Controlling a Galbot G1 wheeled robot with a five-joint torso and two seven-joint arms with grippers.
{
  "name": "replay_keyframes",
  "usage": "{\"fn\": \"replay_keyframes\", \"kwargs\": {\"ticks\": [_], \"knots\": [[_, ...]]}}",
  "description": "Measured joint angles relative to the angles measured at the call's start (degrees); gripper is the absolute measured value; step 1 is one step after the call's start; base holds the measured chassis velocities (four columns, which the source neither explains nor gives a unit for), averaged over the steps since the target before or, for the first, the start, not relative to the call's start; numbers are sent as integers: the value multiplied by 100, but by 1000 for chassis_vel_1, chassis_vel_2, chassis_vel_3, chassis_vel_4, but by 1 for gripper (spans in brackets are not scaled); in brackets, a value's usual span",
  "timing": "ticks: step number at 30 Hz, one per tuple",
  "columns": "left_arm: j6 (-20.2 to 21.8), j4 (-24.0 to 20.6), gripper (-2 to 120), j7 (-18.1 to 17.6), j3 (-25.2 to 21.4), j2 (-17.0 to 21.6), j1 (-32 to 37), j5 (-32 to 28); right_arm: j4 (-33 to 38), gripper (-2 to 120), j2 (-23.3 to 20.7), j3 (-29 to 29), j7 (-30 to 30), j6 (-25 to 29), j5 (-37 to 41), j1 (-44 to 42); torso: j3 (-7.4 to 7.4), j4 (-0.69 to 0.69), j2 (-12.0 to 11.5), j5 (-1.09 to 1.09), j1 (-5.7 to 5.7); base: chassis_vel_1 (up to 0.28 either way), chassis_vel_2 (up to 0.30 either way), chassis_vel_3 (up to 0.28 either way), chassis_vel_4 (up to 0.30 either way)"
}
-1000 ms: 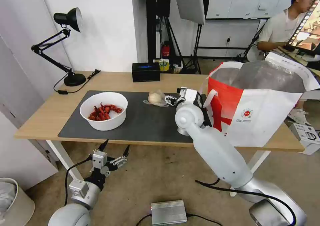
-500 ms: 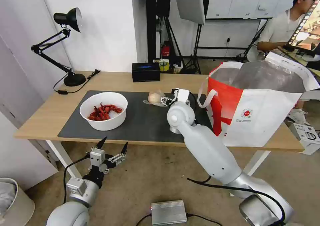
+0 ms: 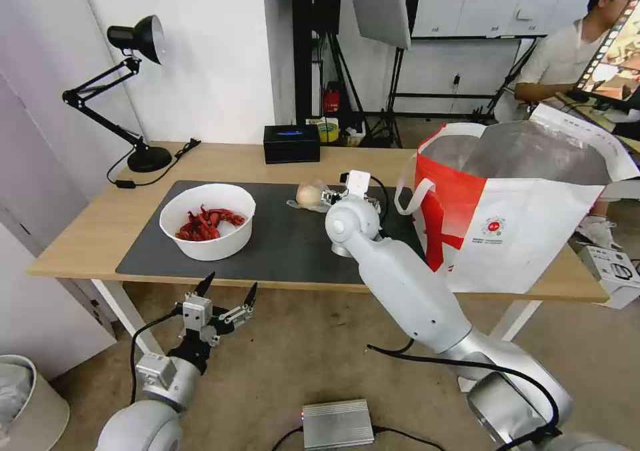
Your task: Pick up the trash from the table and place it into the takeout bag.
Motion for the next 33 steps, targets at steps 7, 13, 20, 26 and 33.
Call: {"fn": "replay_keyframes", "kwargs": {"ticks": [7,13,20,26,33], "knots": [[-1,58,100,-1,119,100,-86,-15,-182,100,80,147,67,0,-159,-41,0,-1,0,0,0,0,0,0,0],[3,58,100,-8,150,104,-98,-20,-321,100,115,214,65,15,-161,12,0,-1,0,0,0,0,0,0,0],[11,-2,100,-13,136,168,-83,-39,-423,100,179,270,69,2,-150,26,0,0,0,0,0,0,0,0,0],[12,-1,100,-14,156,125,-72,-33,-607,100,265,276,101,-49,-142,68,0,0,0,0,0,0,0,0,0],[13,-26,100,-16,133,117,-55,-28,-973,100,395,311,119,-66,-126,236,0,0,0,0,0,0,0,0,0]]}}
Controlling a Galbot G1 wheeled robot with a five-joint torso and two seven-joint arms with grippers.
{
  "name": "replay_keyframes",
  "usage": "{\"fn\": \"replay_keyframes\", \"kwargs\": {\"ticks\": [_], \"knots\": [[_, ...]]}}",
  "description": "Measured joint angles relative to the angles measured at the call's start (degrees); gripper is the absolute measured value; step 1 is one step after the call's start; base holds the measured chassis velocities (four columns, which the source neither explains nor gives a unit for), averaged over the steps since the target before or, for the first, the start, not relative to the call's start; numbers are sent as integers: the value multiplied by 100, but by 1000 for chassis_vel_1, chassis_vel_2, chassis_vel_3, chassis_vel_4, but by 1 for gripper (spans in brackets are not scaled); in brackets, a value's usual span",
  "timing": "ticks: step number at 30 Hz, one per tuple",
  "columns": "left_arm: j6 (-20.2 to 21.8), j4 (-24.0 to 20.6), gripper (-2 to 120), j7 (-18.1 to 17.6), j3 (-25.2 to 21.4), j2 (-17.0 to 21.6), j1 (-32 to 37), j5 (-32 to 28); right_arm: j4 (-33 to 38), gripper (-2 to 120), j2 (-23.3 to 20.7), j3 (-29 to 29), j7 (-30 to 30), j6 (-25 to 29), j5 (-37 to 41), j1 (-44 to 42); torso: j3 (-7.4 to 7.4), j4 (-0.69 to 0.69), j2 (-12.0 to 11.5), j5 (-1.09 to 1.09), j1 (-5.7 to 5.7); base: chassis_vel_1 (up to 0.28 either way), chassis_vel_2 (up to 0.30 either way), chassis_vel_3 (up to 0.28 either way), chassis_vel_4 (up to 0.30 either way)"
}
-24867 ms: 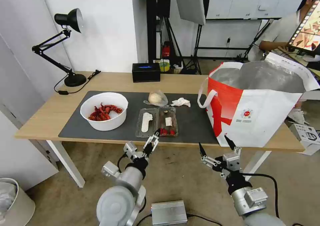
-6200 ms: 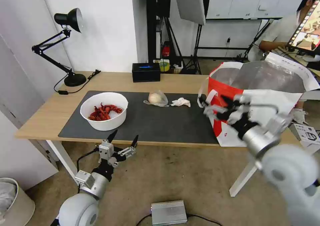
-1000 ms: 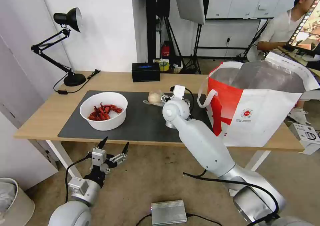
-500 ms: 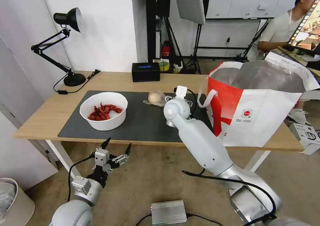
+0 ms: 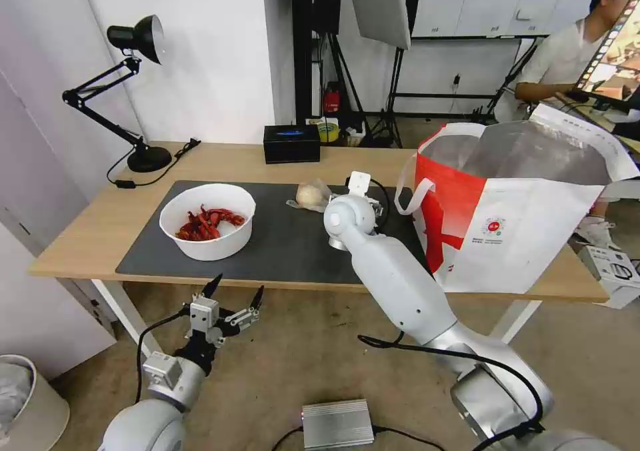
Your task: Pick up the trash from the table and place it into the takeout bag.
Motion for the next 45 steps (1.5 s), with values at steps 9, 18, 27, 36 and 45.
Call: {"fn": "replay_keyframes", "kwargs": {"ticks": [9,18,27,36,45], "knots": [[-2,-33,100,-2,-24,34,6,-3,-349,100,79,46,-60,-6,7,221,0,0,0,0,0,0,0,0,0],[-3,-33,100,-6,-19,47,-21,-24,-607,100,118,43,-167,-13,4,399,0,0,0,0,0,0,0,0,0],[1,-35,100,-10,38,49,-75,-111,-1111,100,241,65,-277,-35,0,686,0,0,0,0,1,0,0,0,0],[3,-22,100,-11,62,85,-112,-123,-1464,100,322,67,-401,-40,-21,875,0,0,0,0,0,0,0,0,0],[4,-10,100,-14,99,88,-125,-127,-1736,100,321,90,-467,-115,2,1004,0,0,0,0,0,0,0,0,0]]}}
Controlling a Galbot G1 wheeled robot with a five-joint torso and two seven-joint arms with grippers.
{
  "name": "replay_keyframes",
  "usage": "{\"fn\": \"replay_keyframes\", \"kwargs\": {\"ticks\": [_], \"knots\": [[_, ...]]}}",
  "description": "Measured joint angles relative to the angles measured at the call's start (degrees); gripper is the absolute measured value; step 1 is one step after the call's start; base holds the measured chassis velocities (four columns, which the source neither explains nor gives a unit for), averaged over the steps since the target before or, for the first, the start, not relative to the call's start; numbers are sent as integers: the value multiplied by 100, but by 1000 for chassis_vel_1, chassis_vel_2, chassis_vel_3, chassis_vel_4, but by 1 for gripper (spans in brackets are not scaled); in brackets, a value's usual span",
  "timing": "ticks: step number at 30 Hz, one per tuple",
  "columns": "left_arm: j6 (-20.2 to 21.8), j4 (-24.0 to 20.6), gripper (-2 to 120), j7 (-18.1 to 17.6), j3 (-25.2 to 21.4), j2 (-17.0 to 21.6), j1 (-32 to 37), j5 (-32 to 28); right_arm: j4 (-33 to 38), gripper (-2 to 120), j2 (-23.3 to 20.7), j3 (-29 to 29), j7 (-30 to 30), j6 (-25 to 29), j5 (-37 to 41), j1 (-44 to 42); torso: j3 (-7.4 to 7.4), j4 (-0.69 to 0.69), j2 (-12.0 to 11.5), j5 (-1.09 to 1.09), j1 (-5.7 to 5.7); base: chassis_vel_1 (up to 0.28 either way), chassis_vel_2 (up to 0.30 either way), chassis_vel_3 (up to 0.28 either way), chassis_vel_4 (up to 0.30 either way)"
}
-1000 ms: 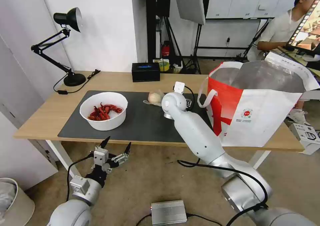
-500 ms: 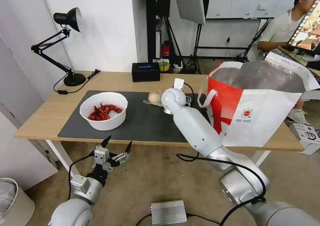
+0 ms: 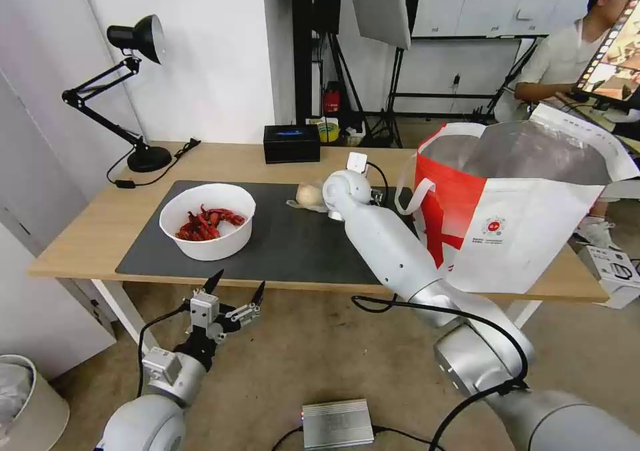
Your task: Pick up the trash from the table and place it into the takeout bag.
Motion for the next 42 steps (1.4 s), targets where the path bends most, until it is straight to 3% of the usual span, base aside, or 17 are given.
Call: {"fn": "replay_keyframes", "kwargs": {"ticks": [42], "knots": [[-10,-39,100,-1,34,-76,54,18,-119,100,1,-79,-40,-152,33,-140,0,0,0,0,0,0,0,0,0]]}}
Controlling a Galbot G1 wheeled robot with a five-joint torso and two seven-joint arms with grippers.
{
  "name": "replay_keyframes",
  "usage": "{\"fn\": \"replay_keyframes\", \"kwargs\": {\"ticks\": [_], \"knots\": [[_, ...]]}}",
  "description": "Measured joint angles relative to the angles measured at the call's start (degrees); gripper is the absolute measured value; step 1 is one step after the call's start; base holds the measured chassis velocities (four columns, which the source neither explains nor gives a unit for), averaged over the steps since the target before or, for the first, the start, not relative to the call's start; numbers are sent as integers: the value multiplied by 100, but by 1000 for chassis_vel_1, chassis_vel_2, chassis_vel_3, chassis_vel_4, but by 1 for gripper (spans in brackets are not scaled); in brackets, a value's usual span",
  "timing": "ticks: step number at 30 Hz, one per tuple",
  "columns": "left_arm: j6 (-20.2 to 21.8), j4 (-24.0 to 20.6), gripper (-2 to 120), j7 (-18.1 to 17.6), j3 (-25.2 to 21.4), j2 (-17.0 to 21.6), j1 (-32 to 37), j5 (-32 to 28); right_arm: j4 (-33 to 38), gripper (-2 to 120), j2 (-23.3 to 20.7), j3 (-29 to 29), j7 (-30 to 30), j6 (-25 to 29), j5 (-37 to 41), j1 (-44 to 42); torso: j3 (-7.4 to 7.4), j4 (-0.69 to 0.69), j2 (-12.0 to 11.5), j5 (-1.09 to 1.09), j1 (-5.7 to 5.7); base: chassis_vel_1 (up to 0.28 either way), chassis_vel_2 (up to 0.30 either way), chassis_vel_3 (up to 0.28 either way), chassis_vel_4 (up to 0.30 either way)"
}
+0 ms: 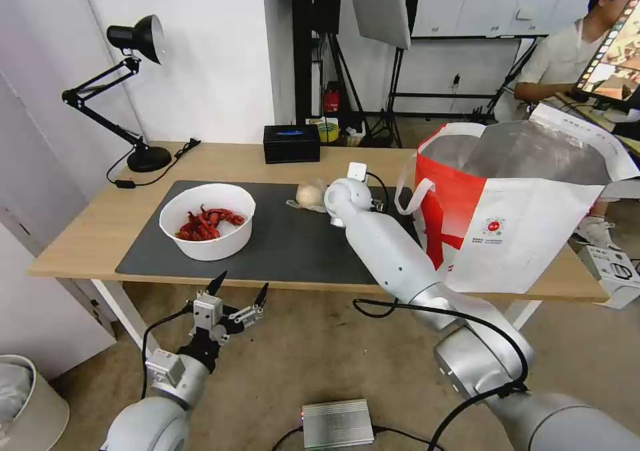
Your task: Pick up the trash from the table and place it into the takeout bag.
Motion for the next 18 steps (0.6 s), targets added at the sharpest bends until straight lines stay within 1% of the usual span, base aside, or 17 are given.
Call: {"fn": "replay_keyframes", "kwargs": {"ticks": [9,10,11,13,14,16,17,18], "knots": [[-6,-2,100,0,39,-7,-16,3,-8,100,0,-3,-1,1,22,-17,0,0,0,0,0,0,0,0,0],[-7,-3,100,0,44,-7,-20,3,-16,97,0,-2,-4,9,20,-19,0,0,0,0,0,0,0,0,0],[-7,-3,100,0,44,-7,-20,3,-16,97,0,-2,-4,9,20,-19,0,0,0,0,0,0,0,0,0],[-7,-2,100,0,58,-4,-30,3,-22,89,0,2,-11,26,18,-18,-1,1,1,0,-1,0,0,0,0],[-7,-2,100,0,58,-4,-30,3,-22,89,0,2,-11,26,18,-18,-1,1,1,0,-1,0,0,0,0],[-7,5,100,0,75,-4,-41,3,-26,78,1,3,-16,41,10,-18,-1,1,2,0,0,0,0,0,0],[-7,5,100,0,75,-4,-41,3,-26,78,1,3,-16,41,10,-18,-1,1,2,0,0,0,0,0,0],[-7,13,100,0,86,-4,-45,3,-29,73,2,3,-17,48,5,-18,-1,2,1,0,-1,0,0,0,0]]}}
